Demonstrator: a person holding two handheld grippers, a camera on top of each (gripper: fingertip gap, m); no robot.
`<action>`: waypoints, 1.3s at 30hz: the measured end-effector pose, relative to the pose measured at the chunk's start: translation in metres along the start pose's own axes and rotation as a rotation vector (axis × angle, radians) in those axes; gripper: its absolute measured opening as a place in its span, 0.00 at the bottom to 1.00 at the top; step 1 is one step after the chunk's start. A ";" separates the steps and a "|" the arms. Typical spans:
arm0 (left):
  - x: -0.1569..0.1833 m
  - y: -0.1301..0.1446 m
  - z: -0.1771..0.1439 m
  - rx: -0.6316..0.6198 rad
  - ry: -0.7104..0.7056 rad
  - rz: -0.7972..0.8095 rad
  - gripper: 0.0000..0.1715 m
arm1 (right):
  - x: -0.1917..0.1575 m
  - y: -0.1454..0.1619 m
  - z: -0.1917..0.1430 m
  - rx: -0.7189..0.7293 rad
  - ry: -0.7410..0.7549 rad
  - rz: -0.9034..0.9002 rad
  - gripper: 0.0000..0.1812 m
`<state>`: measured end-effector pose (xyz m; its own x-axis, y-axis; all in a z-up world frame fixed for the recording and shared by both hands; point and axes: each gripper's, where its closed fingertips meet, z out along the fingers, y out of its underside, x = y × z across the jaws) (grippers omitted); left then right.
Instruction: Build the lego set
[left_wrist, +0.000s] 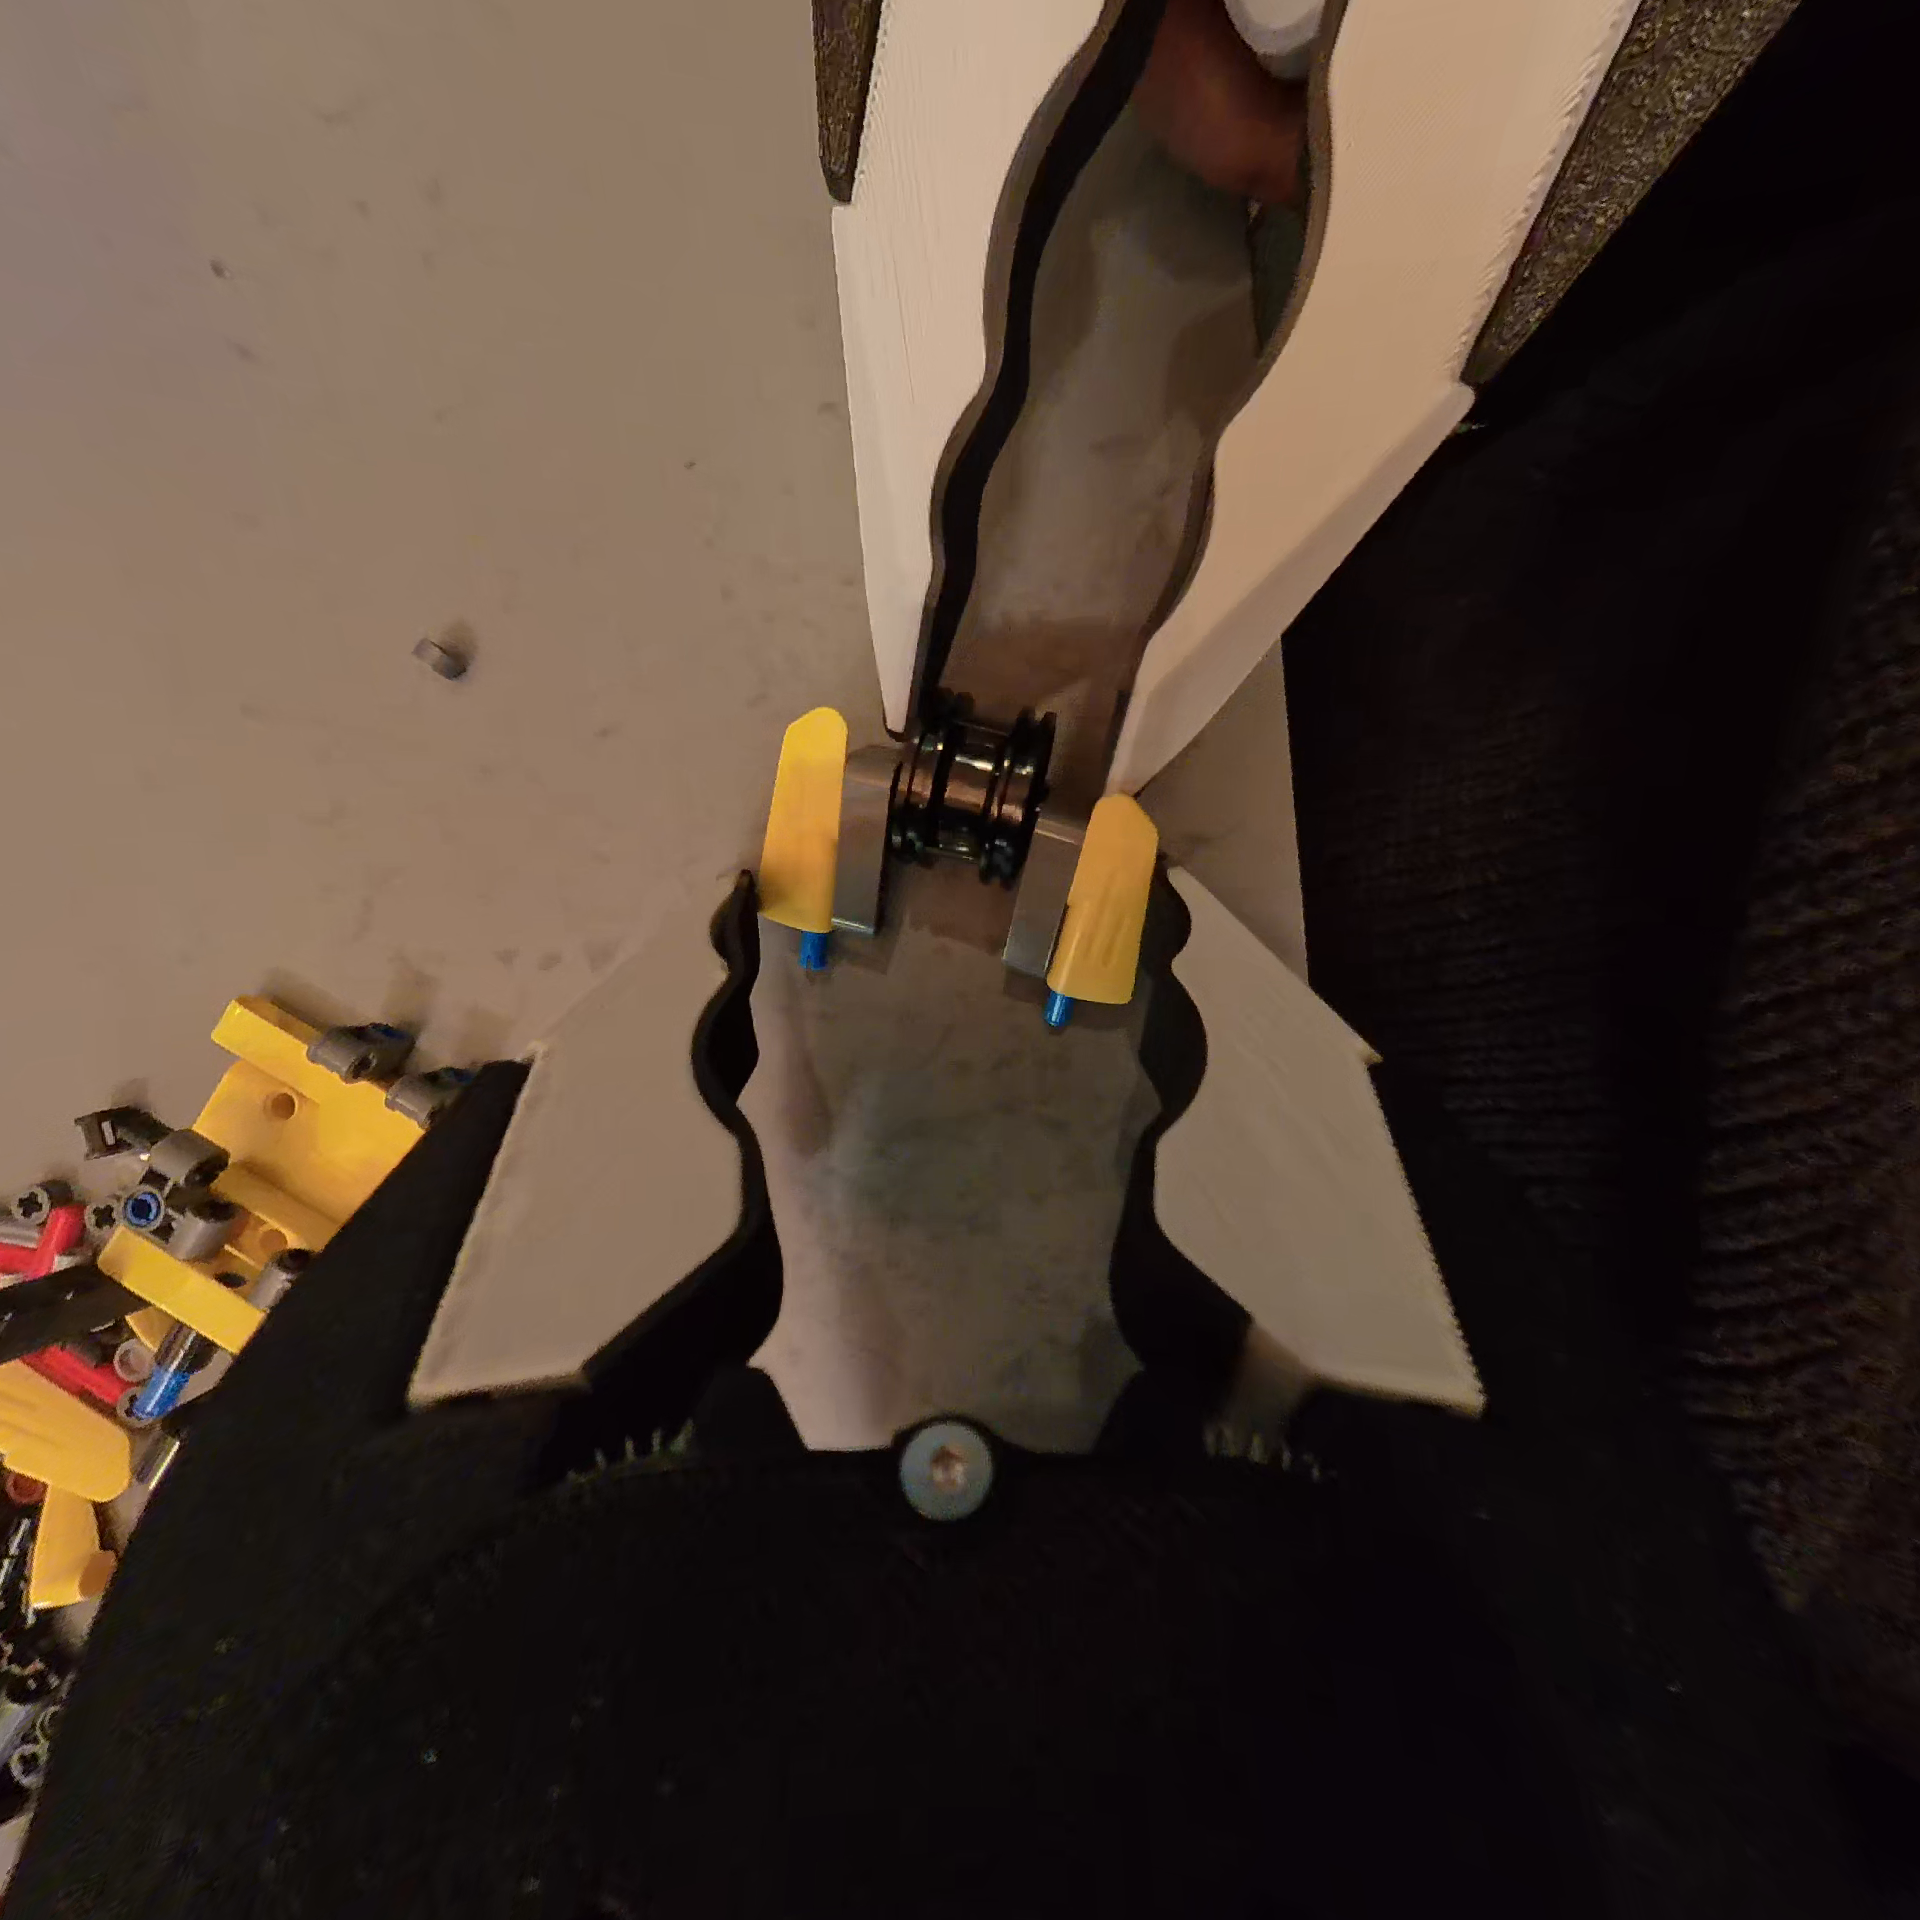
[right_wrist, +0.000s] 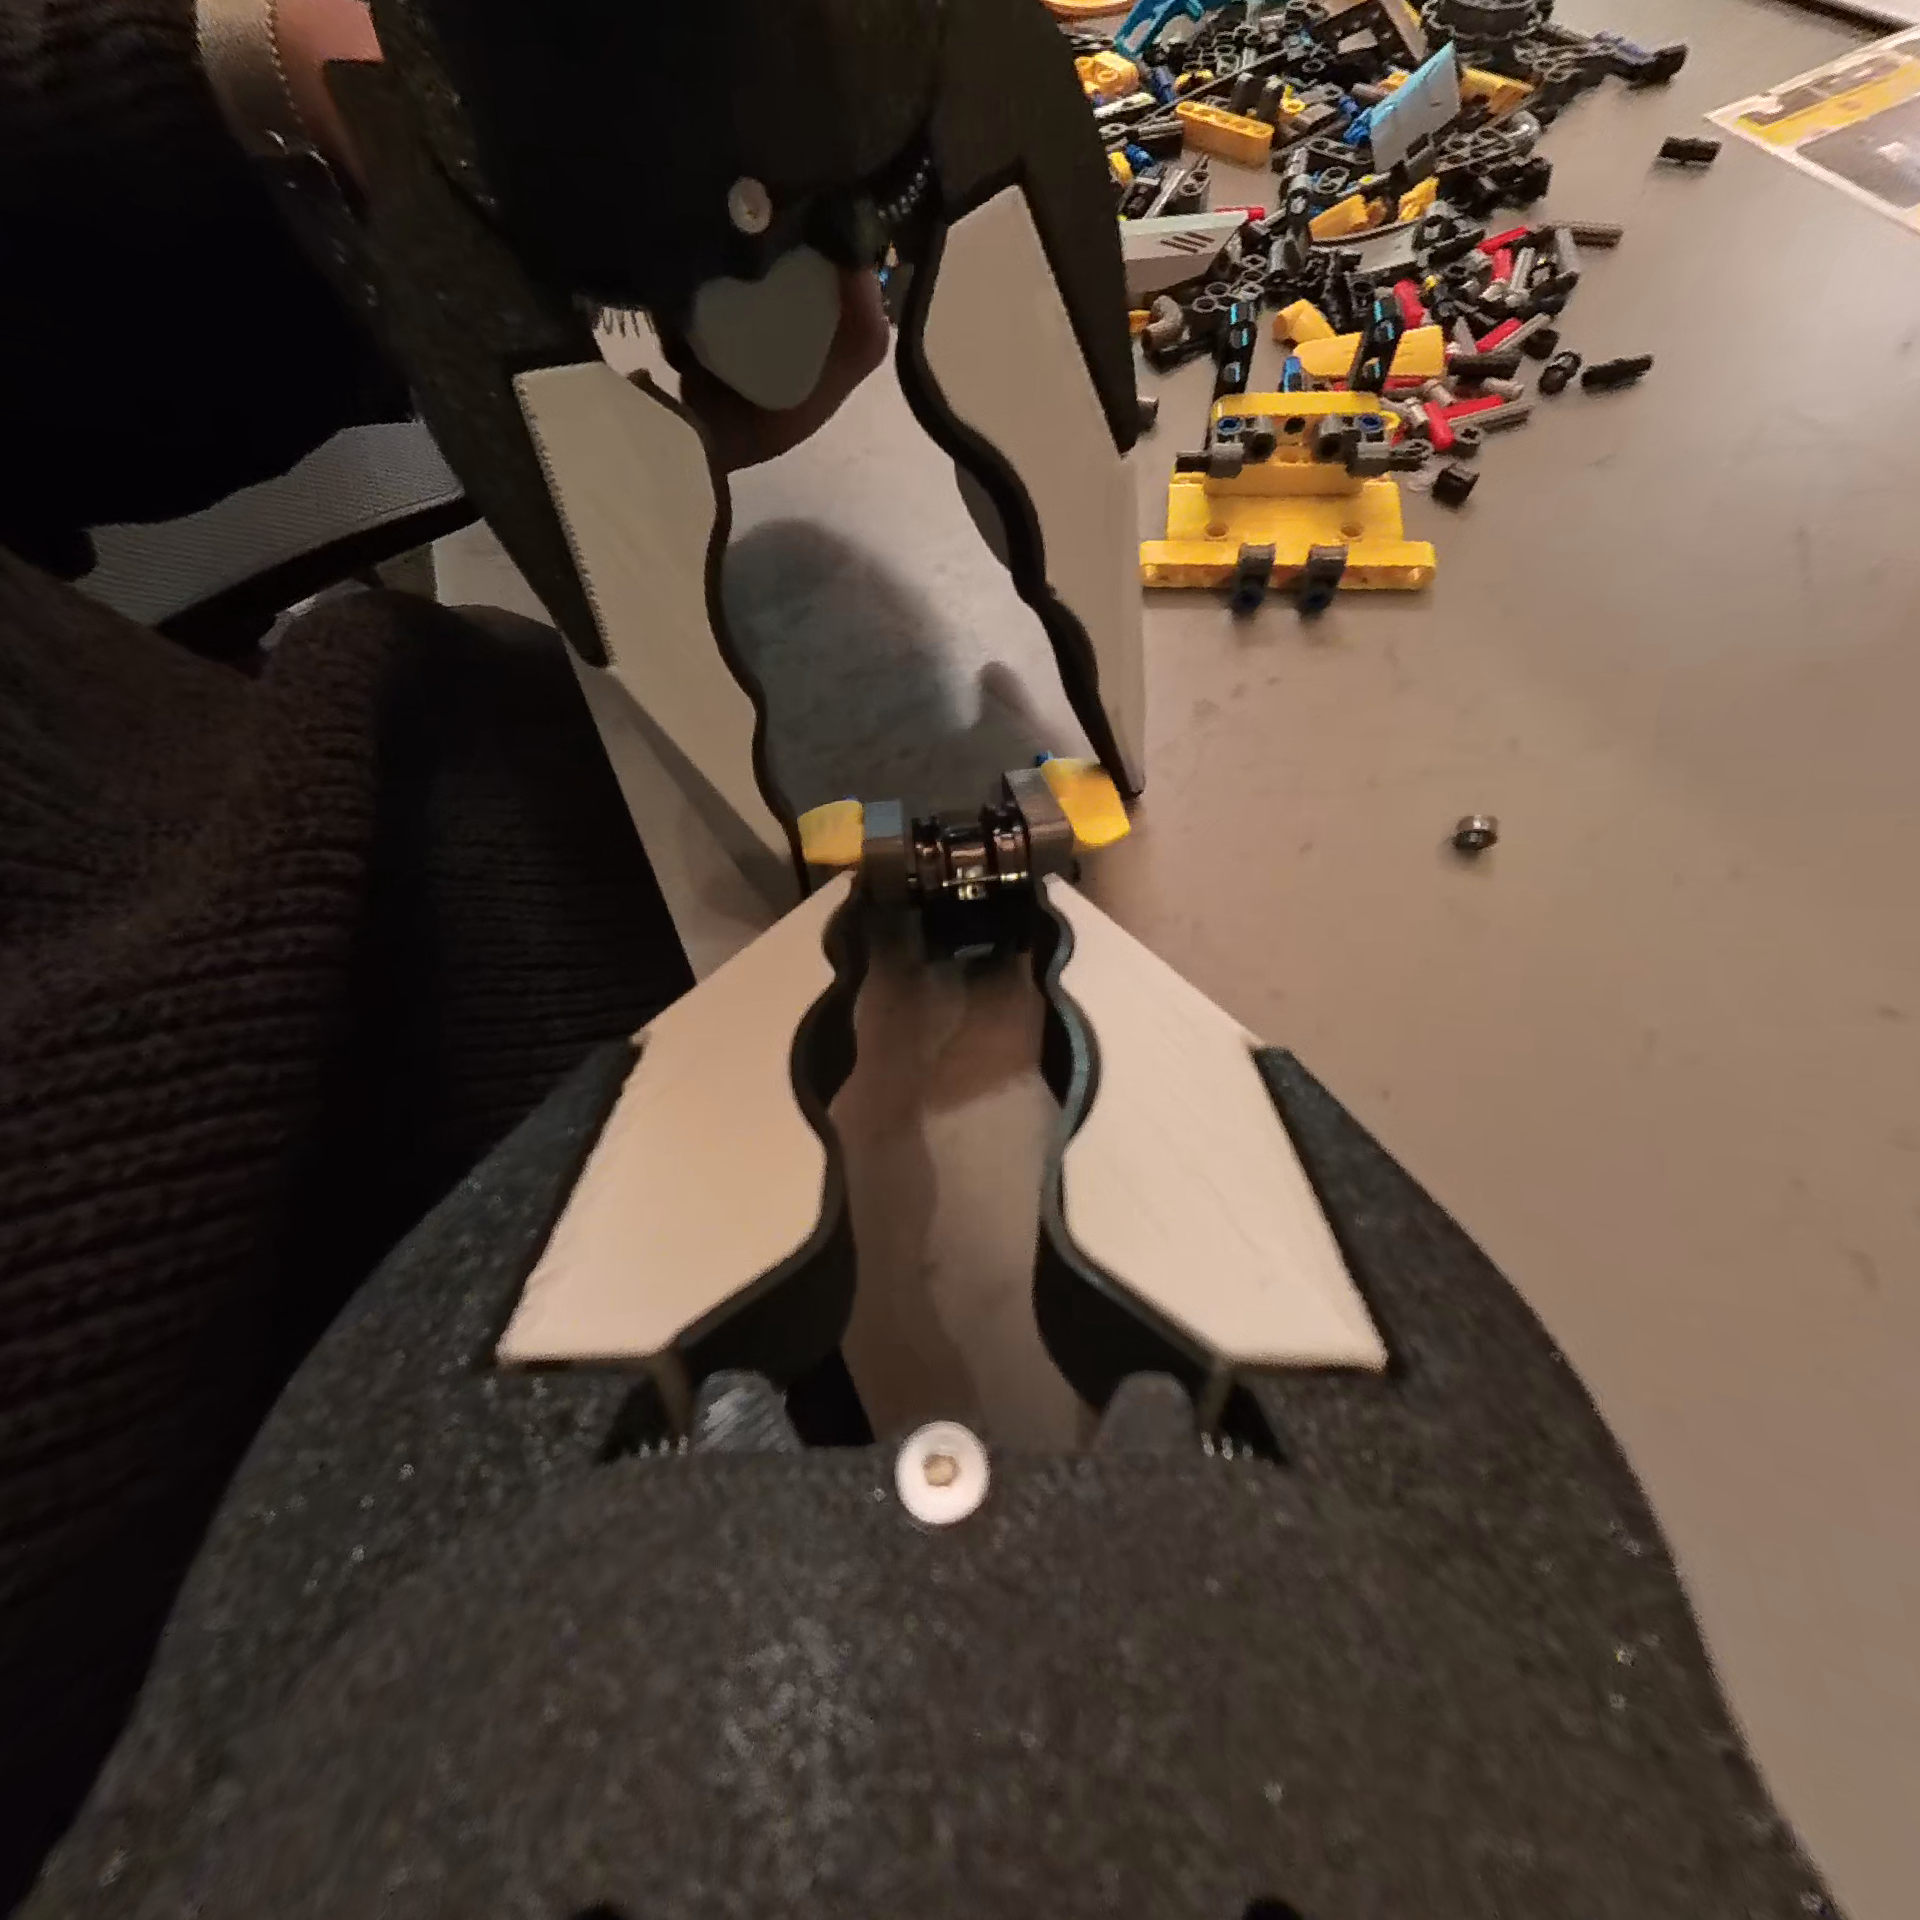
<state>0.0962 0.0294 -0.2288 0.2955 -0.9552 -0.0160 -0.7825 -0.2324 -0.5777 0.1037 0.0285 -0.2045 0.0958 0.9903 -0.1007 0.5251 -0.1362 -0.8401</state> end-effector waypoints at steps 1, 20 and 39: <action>0.000 0.000 0.000 0.002 0.002 0.003 0.42 | 0.000 0.000 0.000 -0.001 -0.003 0.002 0.17; 0.009 -0.010 -0.008 0.077 0.182 0.109 0.58 | -0.003 -0.001 -0.001 0.010 -0.012 -0.017 0.17; 0.003 -0.007 -0.011 0.020 0.272 0.164 0.39 | 0.000 0.004 0.000 -0.004 0.019 -0.034 0.21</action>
<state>0.0972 0.0259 -0.2159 0.0070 -0.9943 0.1065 -0.7957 -0.0701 -0.6016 0.1060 0.0277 -0.2074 0.0934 0.9937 -0.0619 0.5313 -0.1024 -0.8410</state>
